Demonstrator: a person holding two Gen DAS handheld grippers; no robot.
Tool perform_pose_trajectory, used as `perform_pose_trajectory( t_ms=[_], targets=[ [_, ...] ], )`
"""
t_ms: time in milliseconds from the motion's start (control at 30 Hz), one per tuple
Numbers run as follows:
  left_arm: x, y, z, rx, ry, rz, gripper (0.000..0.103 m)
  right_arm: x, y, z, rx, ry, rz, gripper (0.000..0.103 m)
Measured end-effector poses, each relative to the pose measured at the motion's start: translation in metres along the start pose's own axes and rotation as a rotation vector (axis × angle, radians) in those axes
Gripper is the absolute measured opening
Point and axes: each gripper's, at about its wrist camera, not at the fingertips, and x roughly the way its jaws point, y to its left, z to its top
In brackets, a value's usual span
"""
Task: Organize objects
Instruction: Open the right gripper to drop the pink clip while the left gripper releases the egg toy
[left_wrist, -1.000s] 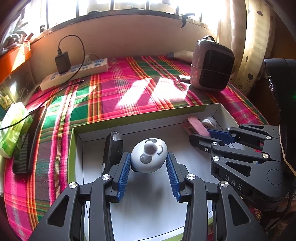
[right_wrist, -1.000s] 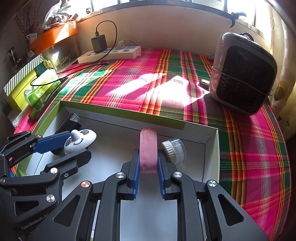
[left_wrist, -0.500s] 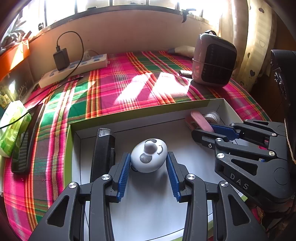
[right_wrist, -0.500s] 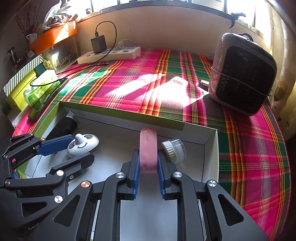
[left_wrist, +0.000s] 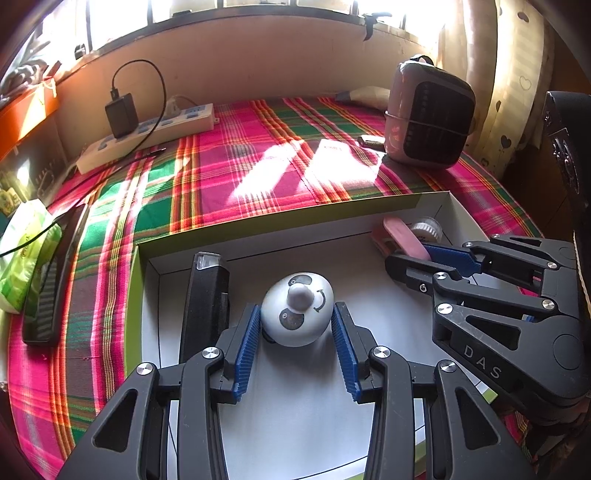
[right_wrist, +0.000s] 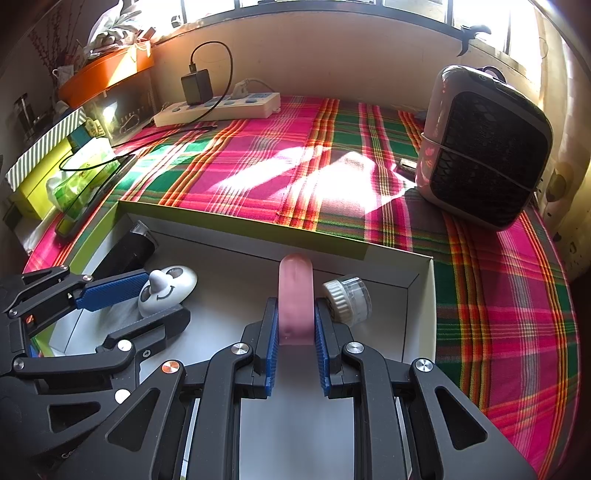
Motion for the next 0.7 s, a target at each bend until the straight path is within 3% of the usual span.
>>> perform_pose_trajectory(
  t_ms=[267,400,700],
  targets=[
    [-0.0001,-0.0008,-0.0012,0.002,0.007,0.012,0.038,-0.001,-0.0013,-0.0013,0.009,-0.001,0.006,0.019],
    [-0.0006,-0.0006,-0.0016,0.002,0.008,0.011,0.038,-0.0018,0.0,-0.0016,0.007,-0.002,0.015,0.03],
    [-0.0026,-0.0003,-0.0025,0.001,0.01,0.014,0.038,-0.0041,0.0003,-0.0018,0.007,-0.007,0.006,0.031]
  ],
)
